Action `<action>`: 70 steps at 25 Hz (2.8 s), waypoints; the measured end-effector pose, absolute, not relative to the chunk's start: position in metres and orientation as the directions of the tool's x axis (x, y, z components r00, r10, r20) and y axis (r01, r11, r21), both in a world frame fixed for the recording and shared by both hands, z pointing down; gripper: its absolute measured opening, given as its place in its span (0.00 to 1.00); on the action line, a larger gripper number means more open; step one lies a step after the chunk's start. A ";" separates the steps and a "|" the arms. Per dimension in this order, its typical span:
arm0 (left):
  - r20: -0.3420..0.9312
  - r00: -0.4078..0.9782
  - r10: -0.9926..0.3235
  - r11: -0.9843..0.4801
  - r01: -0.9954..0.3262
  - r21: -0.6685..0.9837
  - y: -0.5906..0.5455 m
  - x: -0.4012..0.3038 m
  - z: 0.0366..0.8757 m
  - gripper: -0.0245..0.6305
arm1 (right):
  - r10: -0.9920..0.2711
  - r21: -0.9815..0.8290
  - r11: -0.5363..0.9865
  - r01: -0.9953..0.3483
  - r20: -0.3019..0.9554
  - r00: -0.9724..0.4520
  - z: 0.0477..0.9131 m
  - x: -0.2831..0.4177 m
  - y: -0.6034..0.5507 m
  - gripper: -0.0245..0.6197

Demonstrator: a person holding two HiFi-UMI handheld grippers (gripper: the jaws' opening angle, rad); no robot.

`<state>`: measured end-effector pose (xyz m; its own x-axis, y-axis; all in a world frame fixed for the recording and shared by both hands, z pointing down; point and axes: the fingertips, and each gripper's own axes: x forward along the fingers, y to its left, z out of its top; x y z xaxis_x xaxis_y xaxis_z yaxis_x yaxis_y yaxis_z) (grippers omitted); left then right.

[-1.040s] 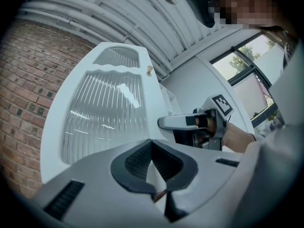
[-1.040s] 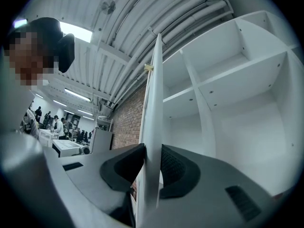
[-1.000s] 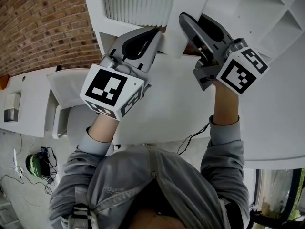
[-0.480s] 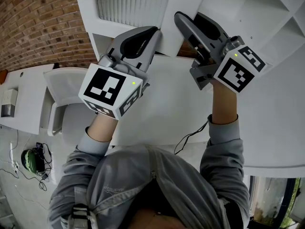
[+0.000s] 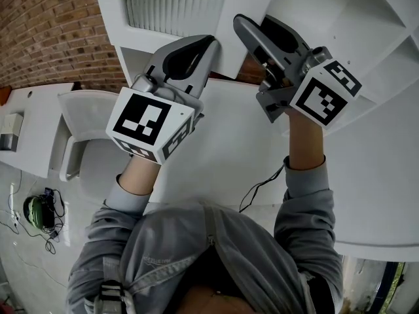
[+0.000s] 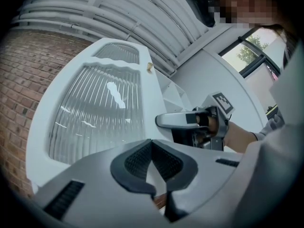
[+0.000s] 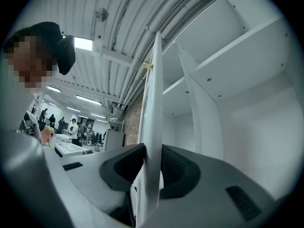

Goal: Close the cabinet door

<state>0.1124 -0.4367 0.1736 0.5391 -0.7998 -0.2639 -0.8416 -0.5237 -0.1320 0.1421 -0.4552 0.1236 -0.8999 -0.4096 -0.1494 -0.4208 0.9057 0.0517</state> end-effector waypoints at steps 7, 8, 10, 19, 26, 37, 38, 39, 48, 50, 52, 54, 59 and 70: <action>-0.258 0.529 -0.809 -0.509 -0.849 -0.145 -0.444 0.121 0.175 0.05 | -0.381 0.049 0.918 -0.392 -0.157 -0.911 0.125 0.147 -0.463 0.20; -0.256 0.530 -0.809 -0.509 -0.848 -0.147 -0.444 0.122 0.175 0.05 | -0.380 0.048 0.919 -0.392 -0.158 -0.911 0.124 0.147 -0.464 0.20; -0.250 0.532 -0.809 -0.511 -0.847 -0.150 -0.445 0.122 0.175 0.05 | -0.379 0.047 0.920 -0.390 -0.160 -0.912 0.124 0.146 -0.466 0.20; -0.241 0.562 -0.792 -0.544 -0.827 -0.143 -0.454 0.119 0.174 0.05 | -0.387 0.034 0.918 -0.395 -0.140 -0.911 0.123 0.144 -0.477 0.22; -0.234 0.583 -0.778 -0.568 -0.812 -0.136 -0.474 0.116 0.172 0.05 | -0.383 0.020 0.922 -0.388 -0.120 -0.916 0.124 0.139 -0.492 0.23; -0.226 0.609 -0.761 -0.590 -0.793 -0.149 -0.485 0.120 0.174 0.05 | -0.392 0.017 0.918 -0.397 -0.121 -0.912 0.124 0.139 -0.503 0.24; -0.228 0.609 -0.760 -0.590 -0.793 -0.150 -0.485 0.120 0.174 0.05 | -0.394 0.017 0.917 -0.399 -0.124 -0.911 0.124 0.140 -0.503 0.25; -0.230 0.609 -0.759 -0.590 -0.793 -0.151 -0.486 0.120 0.174 0.05 | -0.398 0.017 0.915 -0.403 -0.127 -0.909 0.123 0.139 -0.504 0.25; -0.237 0.605 -0.760 -0.583 -0.796 -0.161 -0.490 0.121 0.175 0.05 | -0.481 0.041 0.871 -0.490 -0.134 -0.866 0.123 0.145 -0.509 0.28; -0.235 0.605 -0.760 -0.582 -0.796 -0.165 -0.491 0.122 0.174 0.05 | -0.499 0.047 0.859 -0.509 -0.138 -0.855 0.123 0.147 -0.509 0.29; -0.235 0.605 -0.761 -0.581 -0.796 -0.167 -0.492 0.122 0.175 0.05 | -0.510 0.045 0.852 -0.521 -0.145 -0.848 0.123 0.149 -0.511 0.29; -0.235 0.604 -0.762 -0.580 -0.797 -0.168 -0.494 0.122 0.175 0.05 | -0.521 0.035 0.846 -0.532 -0.157 -0.839 0.123 0.152 -0.512 0.29; -0.233 0.601 -0.764 -0.578 -0.799 -0.165 -0.498 0.121 0.174 0.05 | -0.543 0.012 0.833 -0.553 -0.174 -0.821 0.124 0.161 -0.518 0.29; -0.223 0.590 -0.776 -0.564 -0.807 -0.172 -0.509 0.124 0.175 0.05 | -0.559 0.006 0.822 -0.569 -0.183 -0.809 0.126 0.167 -0.530 0.29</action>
<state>0.1240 -0.5092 0.1746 0.5901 -0.7759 -0.2232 -0.8073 -0.5645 -0.1721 0.1669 -0.5301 0.1258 -0.8090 -0.5587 -0.1830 -0.5692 0.8222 0.0063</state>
